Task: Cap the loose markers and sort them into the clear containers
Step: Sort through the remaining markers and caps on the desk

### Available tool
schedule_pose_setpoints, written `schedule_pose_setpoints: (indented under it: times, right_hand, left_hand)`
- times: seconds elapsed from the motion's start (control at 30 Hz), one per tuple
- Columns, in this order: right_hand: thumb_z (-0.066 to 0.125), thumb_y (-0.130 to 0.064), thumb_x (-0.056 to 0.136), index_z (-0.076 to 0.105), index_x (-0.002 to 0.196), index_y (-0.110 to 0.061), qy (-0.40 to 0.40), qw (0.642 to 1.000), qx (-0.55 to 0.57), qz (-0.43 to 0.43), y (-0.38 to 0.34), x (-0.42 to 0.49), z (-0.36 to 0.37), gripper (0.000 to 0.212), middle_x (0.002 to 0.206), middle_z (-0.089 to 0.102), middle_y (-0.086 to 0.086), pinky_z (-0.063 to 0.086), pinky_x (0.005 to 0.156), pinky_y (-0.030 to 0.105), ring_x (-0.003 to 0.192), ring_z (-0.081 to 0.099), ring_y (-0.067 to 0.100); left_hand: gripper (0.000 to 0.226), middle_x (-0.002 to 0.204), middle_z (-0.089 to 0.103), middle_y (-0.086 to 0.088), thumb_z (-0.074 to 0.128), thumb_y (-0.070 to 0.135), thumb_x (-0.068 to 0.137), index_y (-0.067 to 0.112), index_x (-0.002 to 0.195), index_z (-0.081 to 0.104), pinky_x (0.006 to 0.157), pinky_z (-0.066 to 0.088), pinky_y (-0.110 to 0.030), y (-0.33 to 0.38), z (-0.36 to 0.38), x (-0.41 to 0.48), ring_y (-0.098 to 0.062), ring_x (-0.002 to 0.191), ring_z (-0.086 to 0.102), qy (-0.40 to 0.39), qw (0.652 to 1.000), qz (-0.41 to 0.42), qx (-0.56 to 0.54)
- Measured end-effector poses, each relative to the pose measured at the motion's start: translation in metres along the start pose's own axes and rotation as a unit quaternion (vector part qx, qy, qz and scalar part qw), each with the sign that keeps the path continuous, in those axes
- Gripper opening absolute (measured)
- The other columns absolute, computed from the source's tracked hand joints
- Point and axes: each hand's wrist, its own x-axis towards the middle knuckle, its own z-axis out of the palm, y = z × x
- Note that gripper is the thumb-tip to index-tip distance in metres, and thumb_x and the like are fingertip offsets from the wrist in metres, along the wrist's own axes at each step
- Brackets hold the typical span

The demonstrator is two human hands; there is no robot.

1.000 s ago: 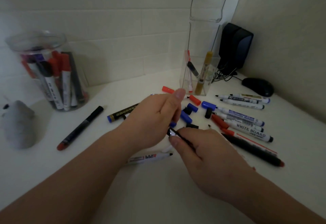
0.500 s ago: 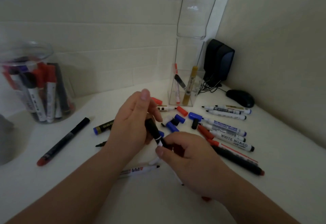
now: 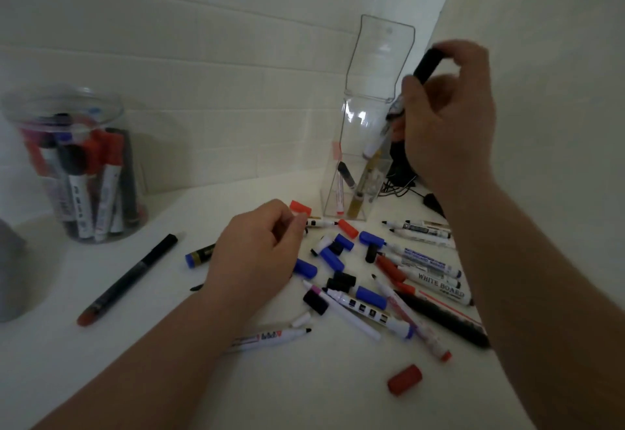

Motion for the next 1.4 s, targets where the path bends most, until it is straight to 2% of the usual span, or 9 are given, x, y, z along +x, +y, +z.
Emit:
schedule_pose_setpoints:
  times: [0.13, 0.3, 0.47, 0.63, 0.7, 0.87, 1.1, 1.23, 1.4]
  right_hand:
    - [0.058, -0.020, 0.097, 0.051, 0.120, -0.022, 0.004, 0.994, -0.109, -0.008, 0.026, 0.029, 0.023, 0.024, 0.087, 0.066, -0.010, 0.055, 0.060, 0.018, 0.067, 0.067, 0.001]
    - [0.058, -0.023, 0.099, 0.061, 0.121, -0.016, -0.074, 0.961, -0.266, 0.005, 0.066, 0.028, 0.041, 0.024, 0.109, 0.065, 0.001, 0.037, 0.064, 0.006, 0.087, 0.055, 0.007]
    - [0.065, -0.024, 0.094, 0.063, 0.125, -0.020, -0.148, 0.960, -0.237, 0.019, 0.072, 0.012, 0.037, 0.031, 0.109, 0.065, -0.005, 0.043, 0.077, 0.007, 0.094, 0.061, 0.004]
    - [0.066, -0.027, 0.093, 0.067, 0.116, -0.022, -0.134, 0.966, -0.220, 0.001, 0.052, -0.021, -0.004, 0.023, 0.101, 0.065, -0.010, 0.047, 0.078, 0.010, 0.090, 0.061, 0.003]
    - [0.066, -0.029, 0.094, 0.068, 0.112, -0.024, -0.181, 0.946, -0.267, 0.026, 0.048, -0.036, -0.029, 0.019, 0.097, 0.065, -0.011, 0.042, 0.073, 0.010, 0.085, 0.060, 0.003]
    - [0.067, -0.031, 0.092, 0.061, 0.097, -0.036, -0.416, 0.838, -0.332, 0.117, 0.048, -0.073, -0.061, 0.009, 0.089, 0.062, -0.018, 0.034, 0.064, 0.008, 0.078, 0.055, -0.006]
    - [0.067, -0.033, 0.091, 0.057, 0.098, -0.043, -0.486, 0.773, -0.383, 0.139, 0.056, -0.089, -0.083, 0.016, 0.085, 0.055, -0.020, 0.033, 0.061, 0.010, 0.076, 0.052, -0.003]
    - [0.065, -0.037, 0.092, 0.052, 0.091, -0.049, -0.548, 0.714, -0.406, 0.158, 0.060, -0.088, -0.083, 0.018, 0.090, 0.055, -0.021, 0.033, 0.062, 0.011, 0.080, 0.051, -0.003]
    - [0.068, -0.038, 0.090, 0.051, 0.088, -0.045, -0.555, 0.703, -0.410, 0.175, 0.061, -0.091, -0.081, 0.019, 0.097, 0.052, -0.018, 0.035, 0.066, 0.013, 0.085, 0.049, -0.001]
  left_hand:
    - [0.032, 0.054, 0.053, 0.003, 0.054, 0.041, 0.099, 0.024, 0.072, 0.054, 0.052, 0.041, -0.030, -0.002, -0.013, 0.009, -0.011, 0.051, 0.050, 0.031, 0.999, -0.004, 0.043]
    - [0.038, 0.059, 0.053, 0.002, 0.054, 0.038, 0.099, 0.020, 0.066, 0.051, 0.056, 0.036, -0.031, -0.009, -0.033, 0.020, -0.016, 0.058, 0.051, 0.045, 0.996, -0.057, 0.045]
    - [0.040, 0.063, 0.057, -0.005, 0.057, 0.037, 0.096, 0.014, 0.065, 0.054, 0.058, 0.040, -0.031, -0.012, -0.037, 0.024, -0.021, 0.063, 0.055, -0.027, 0.992, -0.081, 0.095]
    - [0.038, 0.066, 0.059, -0.005, 0.058, 0.037, 0.096, 0.012, 0.066, 0.058, 0.058, 0.038, -0.027, -0.011, -0.038, 0.025, -0.019, 0.064, 0.054, -0.032, 0.989, -0.077, 0.125]
    - [0.037, 0.066, 0.059, -0.005, 0.057, 0.037, 0.096, 0.012, 0.068, 0.059, 0.056, 0.038, -0.025, -0.009, -0.039, 0.025, -0.018, 0.064, 0.054, -0.046, 0.986, -0.079, 0.138]
    - [0.033, 0.072, 0.058, -0.001, 0.063, 0.041, 0.093, 0.016, 0.070, 0.061, 0.055, 0.034, -0.028, 0.005, -0.049, 0.022, -0.014, 0.067, 0.053, -0.175, 0.960, -0.063, 0.209]
    - [0.015, 0.088, 0.062, 0.012, 0.064, 0.039, 0.093, 0.029, 0.082, 0.066, 0.063, 0.041, -0.021, -0.001, -0.056, 0.022, -0.004, 0.077, 0.055, -0.217, 0.942, -0.071, 0.246]
    - [0.008, 0.083, 0.061, 0.019, 0.067, 0.041, 0.091, 0.035, 0.085, 0.069, 0.061, 0.038, -0.015, 0.005, -0.045, 0.013, 0.003, 0.076, 0.055, -0.235, 0.947, -0.021, 0.218]
    - [0.007, 0.080, 0.054, 0.023, 0.066, 0.040, 0.091, 0.041, 0.085, 0.063, 0.060, 0.033, -0.010, 0.013, -0.023, -0.001, 0.011, 0.077, 0.050, -0.307, 0.924, 0.048, 0.222]
